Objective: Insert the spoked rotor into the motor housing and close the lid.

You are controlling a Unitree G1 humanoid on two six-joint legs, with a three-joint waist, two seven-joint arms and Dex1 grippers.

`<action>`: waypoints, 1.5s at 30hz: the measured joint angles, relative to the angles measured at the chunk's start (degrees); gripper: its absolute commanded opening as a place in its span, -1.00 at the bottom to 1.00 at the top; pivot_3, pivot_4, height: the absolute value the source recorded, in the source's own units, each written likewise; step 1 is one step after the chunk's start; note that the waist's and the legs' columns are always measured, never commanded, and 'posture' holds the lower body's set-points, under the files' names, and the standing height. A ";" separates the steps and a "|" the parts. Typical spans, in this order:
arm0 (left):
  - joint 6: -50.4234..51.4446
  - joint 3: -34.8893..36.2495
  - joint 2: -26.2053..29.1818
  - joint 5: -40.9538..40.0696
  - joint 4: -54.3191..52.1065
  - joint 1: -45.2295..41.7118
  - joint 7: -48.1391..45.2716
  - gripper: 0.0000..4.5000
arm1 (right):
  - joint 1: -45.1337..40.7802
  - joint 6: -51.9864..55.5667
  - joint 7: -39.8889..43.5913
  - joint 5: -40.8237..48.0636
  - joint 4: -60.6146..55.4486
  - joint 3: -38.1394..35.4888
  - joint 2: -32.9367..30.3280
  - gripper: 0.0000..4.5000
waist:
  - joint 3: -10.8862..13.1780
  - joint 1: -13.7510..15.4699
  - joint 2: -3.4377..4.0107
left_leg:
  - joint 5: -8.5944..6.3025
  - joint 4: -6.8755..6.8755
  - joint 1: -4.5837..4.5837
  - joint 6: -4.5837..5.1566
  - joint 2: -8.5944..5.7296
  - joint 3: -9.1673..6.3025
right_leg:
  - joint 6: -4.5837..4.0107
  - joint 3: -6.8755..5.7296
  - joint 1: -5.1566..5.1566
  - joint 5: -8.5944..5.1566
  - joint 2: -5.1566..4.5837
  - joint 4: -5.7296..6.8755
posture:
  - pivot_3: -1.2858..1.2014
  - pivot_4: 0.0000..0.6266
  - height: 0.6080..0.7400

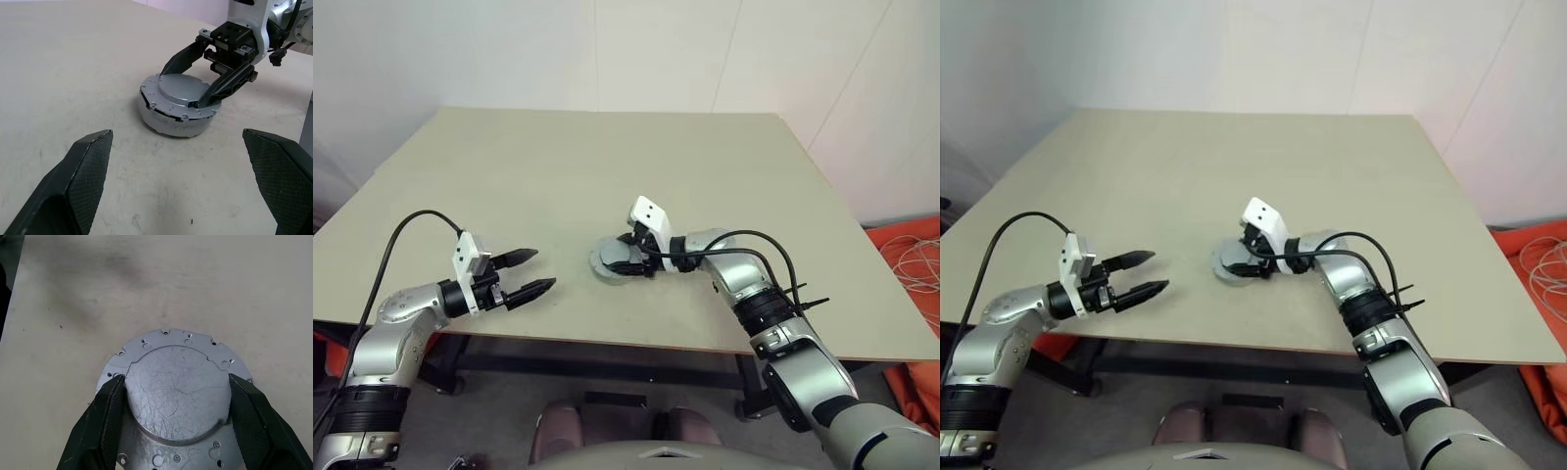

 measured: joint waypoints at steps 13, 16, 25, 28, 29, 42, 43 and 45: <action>0.05 -0.01 -0.08 0.00 -0.02 0.00 0.23 1.00 | -0.74 2.78 -1.23 0.37 -0.01 -0.16 0.53 0.40 | 0.00 -0.05 0.00 | 0.00 0.01 0.03 0.00 0.00 0.00 | 0.01 0.00 0.01 0.00 0.00 0.00 | 0.03 -1.00 1.00; 0.25 -0.01 -0.08 0.00 -0.03 0.00 0.32 1.00 | -0.82 2.76 -1.27 0.23 -0.01 -0.12 0.44 0.40 | 0.00 -0.05 0.00 | 0.00 0.01 0.02 0.00 0.00 0.00 | 0.00 0.00 0.01 0.00 0.00 0.00 | 0.03 -1.00 1.00; 0.47 -0.04 -0.08 0.00 -0.03 0.00 0.34 1.00 | -0.82 2.42 -1.28 -0.56 0.00 0.26 0.19 0.40 | 0.00 -0.04 0.00 | 0.00 0.00 0.02 0.00 0.00 0.00 | 0.00 0.00 0.02 0.00 0.00 0.00 | 0.03 -1.00 1.00; 0.49 -0.08 -0.09 0.00 -0.03 -0.03 0.35 1.00 | -0.82 2.45 -1.29 -0.69 0.00 0.35 0.15 0.40 | 0.00 -0.03 0.00 | 0.00 0.00 0.03 0.00 0.00 0.00 | 0.01 0.00 0.03 0.00 -0.01 0.00 | 0.03 -1.00 1.00; 0.49 -0.13 -0.10 0.00 -0.03 -0.06 0.36 1.00 | -0.84 2.45 -1.25 -0.71 0.00 0.44 0.08 0.40 | 0.00 -0.02 0.00 | 0.00 0.00 0.03 0.00 0.00 0.00 | 0.01 0.00 0.03 0.00 -0.01 0.00 | 0.03 -1.00 1.00; 0.35 -0.52 -2.12 0.96 2.67 -4.98 2.62 0.72 | -1.35 3.16 -1.37 -1.06 0.16 1.22 -0.27 0.40 | -0.01 0.05 -0.01 | 0.00 0.00 0.23 0.00 -0.01 -0.03 | 0.02 0.01 0.26 -0.01 -0.03 -0.01 | 0.03 -1.00 1.00; 0.34 -0.76 -2.57 1.16 3.49 -6.34 2.79 0.60 | -1.37 3.09 -1.37 -1.06 0.24 1.22 -0.28 0.40 | -0.01 0.06 -0.01 | 0.00 0.00 0.23 0.00 0.00 -0.03 | 0.02 0.01 0.27 -0.01 -0.03 -0.01 | 0.03 -1.00 1.00; -0.58 -1.97 -3.23 2.09 5.03 -8.84 2.73 0.28 | -1.46 3.03 -1.35 -1.06 0.42 1.26 -0.26 0.40 | -0.01 0.04 -0.02 | 0.00 0.01 0.25 0.00 -0.01 -0.03 | 0.02 0.01 0.28 -0.01 -0.05 -0.02 | 0.03 -1.00 1.00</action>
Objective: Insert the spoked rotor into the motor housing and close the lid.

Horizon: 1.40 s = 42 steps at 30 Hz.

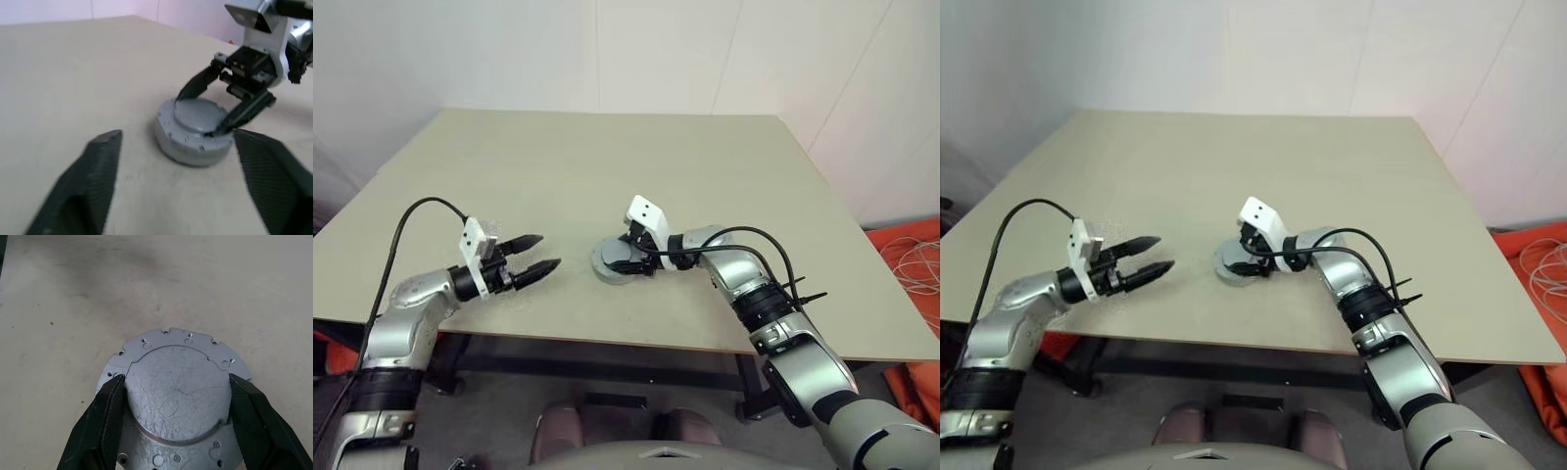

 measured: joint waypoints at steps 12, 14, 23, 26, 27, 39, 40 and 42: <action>-7.19 -8.59 -11.20 10.57 19.54 -15.20 4.12 -1.00 | -0.60 -0.14 0.20 0.10 0.85 0.23 0.31 0.40 | -0.02 -0.05 -0.04 | 0.00 -0.02 -0.02 0.00 -0.01 0.00 | 0.00 -0.02 0.00 0.01 -0.09 0.01 | 0.03 -1.00 1.00; -8.06 -8.73 -11.50 11.71 21.94 -16.23 4.85 -1.00 | -0.60 -0.12 0.22 0.12 0.82 0.23 0.30 0.40 | -0.02 -0.05 -0.04 | 0.00 -0.03 -0.03 0.00 -0.01 0.00 | 0.00 -0.03 -0.01 0.01 -0.09 0.01 | 0.03 -1.00 1.00; -8.31 -11.05 -12.75 15.08 25.12 -16.67 4.98 -1.00 | -0.60 0.11 0.08 0.10 0.81 0.17 0.10 0.40 | -0.02 0.04 -0.04 | 0.00 -0.03 -0.02 0.00 -0.02 -0.01 | 0.01 -0.03 0.00 0.00 -0.24 0.00 | 0.03 -1.00 1.00; -8.16 -11.36 -13.00 15.50 25.08 -16.51 4.83 -1.00 | -0.60 0.14 0.09 0.10 0.79 0.17 0.10 0.40 | -0.02 0.04 -0.04 | 0.00 -0.03 -0.01 0.00 -0.02 0.00 | 0.01 -0.05 0.01 0.00 -0.26 0.00 | 0.03 -1.00 1.00; -8.16 -11.41 -12.96 15.65 25.03 -16.52 4.83 -1.00 | -0.60 0.12 0.09 0.10 0.79 0.17 0.11 0.40 | -0.02 0.04 -0.04 | 0.00 -0.03 0.00 0.00 -0.02 0.00 | 0.01 -0.05 0.01 0.00 -0.26 0.01 | 0.03 -1.00 1.00; -7.09 -11.97 -13.04 17.36 24.67 -17.23 4.88 -1.00 | -0.48 1.52 -0.25 0.19 0.13 -0.30 -0.16 0.99 | -0.02 0.05 -0.04 | 0.00 -0.04 0.00 0.00 -0.07 -0.01 | 0.03 -0.05 0.02 -0.01 -0.35 0.00 | 0.03 -1.00 1.00; -7.09 -12.02 -13.10 17.38 24.65 -17.24 4.88 -1.00 | -0.42 1.97 0.00 0.25 -0.28 -0.30 -0.43 0.99 | -0.02 0.10 -0.04 | 0.00 -0.04 0.00 0.00 -0.08 0.00 | 0.03 -0.05 0.03 -0.01 -0.36 -0.01 | 0.03 -1.00 1.00; -7.06 -12.12 -13.15 17.41 24.56 -17.27 4.81 -1.00 | -0.12 3.22 0.85 0.58 -1.72 -0.32 -1.11 0.99 | -0.02 0.19 -0.04 | 0.00 -0.04 -0.02 0.01 -0.10 0.00 | 0.03 -0.05 0.04 -0.01 -0.38 -0.03 | 0.03 -1.00 1.00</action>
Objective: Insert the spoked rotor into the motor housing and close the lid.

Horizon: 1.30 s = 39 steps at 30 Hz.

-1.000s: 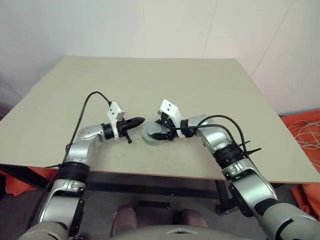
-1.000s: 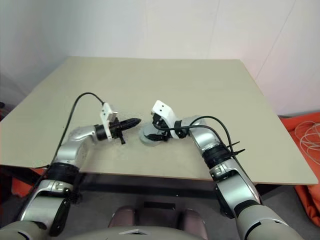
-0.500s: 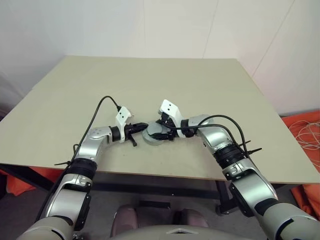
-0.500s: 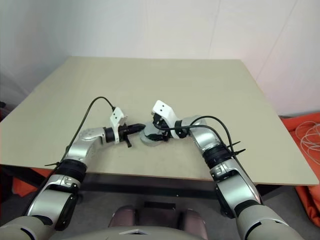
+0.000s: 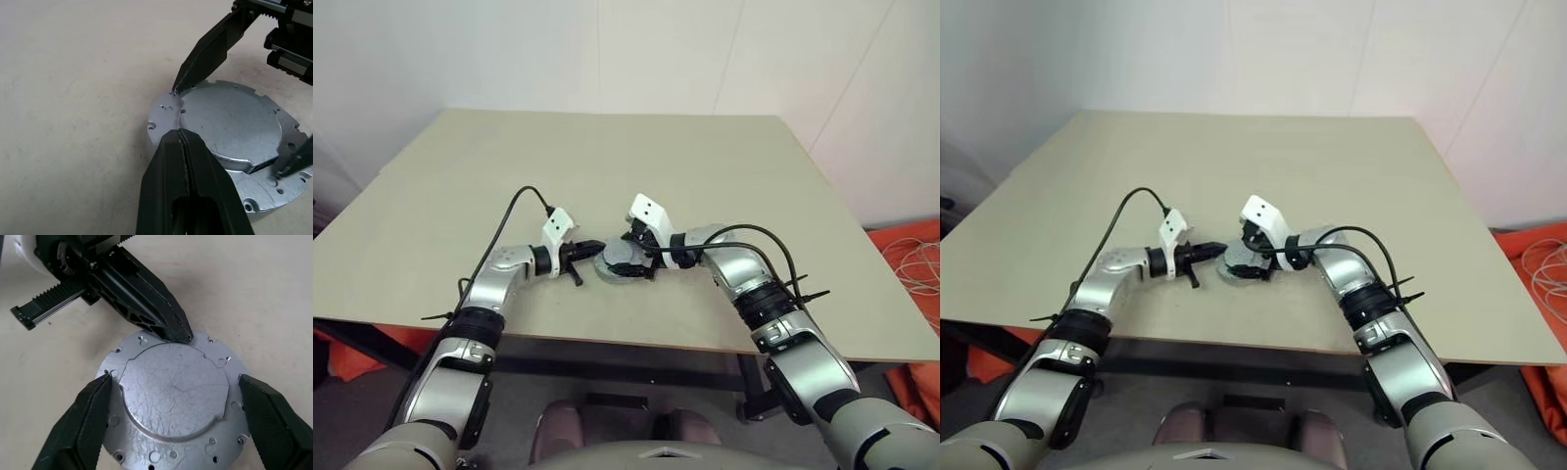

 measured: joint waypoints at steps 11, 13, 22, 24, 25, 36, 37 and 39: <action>0.60 -0.10 -0.40 0.29 -0.26 -0.20 0.01 -1.00 | 0.20 10.78 2.50 8.64 -7.43 -7.74 -2.22 0.99 | 0.00 0.39 0.01 | -0.02 -0.03 -0.13 0.04 0.00 0.00 | 0.00 -0.02 -0.08 0.00 -0.01 -0.04 | 0.03 -1.00 1.00; 0.62 -0.26 -0.66 0.36 -0.29 -0.27 0.02 -1.00 | 0.72 15.57 1.02 12.61 -10.93 -12.54 -2.55 0.99 | 0.00 0.75 0.00 | -0.03 -0.04 -0.14 0.05 0.00 0.00 | 0.00 -0.03 -0.07 0.00 -0.01 -0.05 | 0.03 -1.00 1.00; 0.46 -0.62 -1.02 0.43 -0.26 -0.36 -0.21 -1.00 | 2.77 56.40 -8.00 25.03 -11.89 -28.98 -5.70 0.99 | -0.03 1.87 0.08 | -0.04 -0.14 -0.11 0.06 0.00 0.04 | 0.07 -0.03 -0.09 -0.04 0.00 -0.14 | 0.03 -1.00 1.00; 0.46 -0.63 -1.13 0.43 -0.26 -0.36 -0.21 -1.00 | 3.23 60.41 -8.49 27.09 -11.60 -31.68 -5.15 0.99 | -0.04 1.99 0.09 | -0.04 -0.16 -0.12 0.06 0.00 0.04 | 0.09 -0.04 -0.08 -0.05 0.00 -0.21 | 0.03 -1.00 1.00; 0.46 -0.64 -1.14 0.43 -0.26 -0.36 -0.21 -1.00 | 3.34 62.27 -9.18 27.84 -10.87 -33.69 -4.32 0.99 | -0.04 2.01 0.09 | -0.04 -0.17 -0.12 0.06 0.00 0.05 | 0.09 -0.04 -0.07 -0.05 -0.01 -0.25 | 0.03 -1.00 1.00; 0.42 -0.68 -0.99 0.43 -0.35 -0.35 -0.85 -1.00 | 3.03 66.63 -23.18 28.27 1.09 -50.45 7.35 0.99 | -0.09 2.36 0.17 | 0.12 -0.50 -0.15 -0.20 -0.01 0.08 | 0.09 -0.08 -0.18 -0.05 -0.02 -0.44 | 0.03 -1.00 1.00; 0.46 -0.68 -0.93 0.43 -0.39 -0.34 -0.86 -1.00 | 2.73 66.63 -24.07 28.40 1.74 -52.03 7.90 0.99 | -0.10 2.36 0.17 | 0.12 -0.54 -0.11 -0.21 0.00 0.09 | 0.09 -0.08 -0.15 -0.04 -0.02 -0.48 | 0.03 -1.00 1.00; 0.51 -0.68 -0.89 0.43 -0.57 -0.30 -0.87 -1.00 | 2.23 66.46 -25.72 28.56 2.50 -54.41 9.05 0.99 | -0.10 2.35 0.18 | 0.18 -0.66 -0.07 -0.30 -0.01 0.11 | 0.10 -0.08 -0.16 -0.05 -0.02 -0.54 | 0.03 -1.00 1.00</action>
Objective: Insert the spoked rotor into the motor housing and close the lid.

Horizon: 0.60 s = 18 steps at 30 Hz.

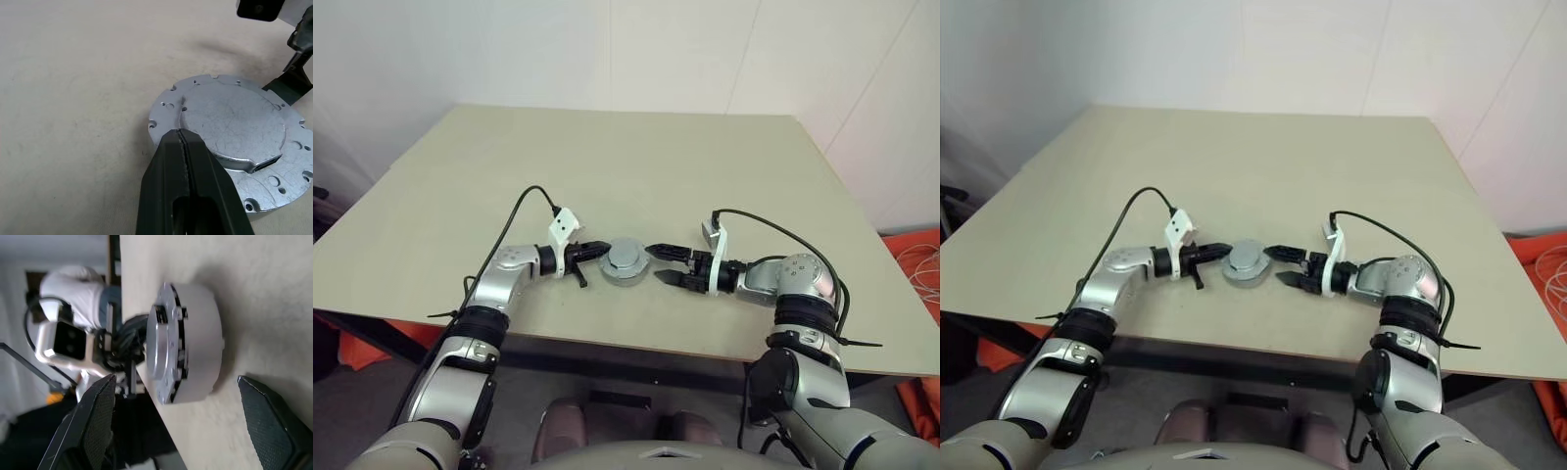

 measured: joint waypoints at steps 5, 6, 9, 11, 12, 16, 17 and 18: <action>0.16 0.02 0.18 -0.01 -0.68 0.36 -0.02 -1.00 | -0.62 -0.50 -3.21 0.45 0.11 -2.43 2.65 0.99 | -0.02 0.01 0.02 | 0.11 -0.27 0.11 -0.19 0.01 0.02 | 0.00 -0.02 -0.02 0.00 0.00 -0.05 | 0.03 -1.00 1.00; 0.19 0.02 0.23 -0.01 -0.72 0.39 -0.05 -1.00 | -0.72 -0.58 -3.71 0.56 0.11 -2.65 3.04 0.99 | -0.02 0.01 0.03 | 0.11 -0.27 0.11 -0.19 0.01 0.02 | 0.00 -0.02 -0.02 0.00 0.00 -0.05 | 0.03 -1.00 1.00; 0.48 0.04 0.26 -0.01 -0.80 0.40 -0.05 -1.00 | -1.03 -0.69 -4.94 0.71 0.09 -3.23 4.00 0.91 | -0.02 0.00 0.04 | 0.11 -0.29 0.11 -0.19 0.01 0.02 | 0.00 -0.02 -0.01 0.00 0.00 -0.07 | 0.03 -1.00 1.00; 0.54 0.04 0.26 -0.02 -0.87 0.40 -0.02 -1.00 | -1.16 -0.89 -5.75 0.70 0.16 -3.70 4.50 0.74 | -0.02 0.01 0.04 | 0.11 -0.29 0.11 -0.19 0.01 0.02 | 0.00 -0.02 -0.03 0.00 0.00 -0.08 | 0.03 -1.00 1.00; 0.59 0.04 0.25 -0.01 -0.90 0.40 0.03 -1.00 | -1.16 -0.93 -6.21 0.69 0.53 -3.82 4.94 0.60 | -0.02 0.03 0.04 | 0.11 -0.30 0.09 -0.19 0.01 0.02 | 0.01 -0.02 -0.04 0.00 0.00 -0.08 | 0.03 -1.00 1.00; 0.66 0.24 0.26 -0.05 -0.90 0.42 0.13 -1.00 | -1.16 -0.63 -6.93 0.70 1.02 -4.19 5.01 -0.01 | -0.02 0.33 0.05 | 0.11 -0.30 -0.09 -0.19 0.00 0.02 | 0.00 -0.02 -0.18 0.00 0.00 -0.11 | 0.03 -1.00 1.00; 0.71 0.31 0.30 -0.02 -0.89 0.46 0.17 -1.00 | -1.16 -0.57 -6.99 0.83 1.02 -4.42 5.00 -0.20 | -0.02 0.34 0.05 | 0.11 -0.31 -0.13 -0.19 0.00 0.03 | 0.00 -0.02 -0.24 0.01 0.00 -0.11 | 0.03 -1.00 1.00; 0.81 0.47 0.40 0.04 -0.83 0.56 0.43 -1.00 | -1.16 -0.57 -6.96 1.11 1.00 -4.63 4.86 -0.31 | -0.02 0.32 0.05 | 0.11 -0.32 -0.14 -0.19 0.01 0.03 | 0.00 -0.02 -0.27 0.01 0.00 -0.10 | 0.03 -1.00 1.00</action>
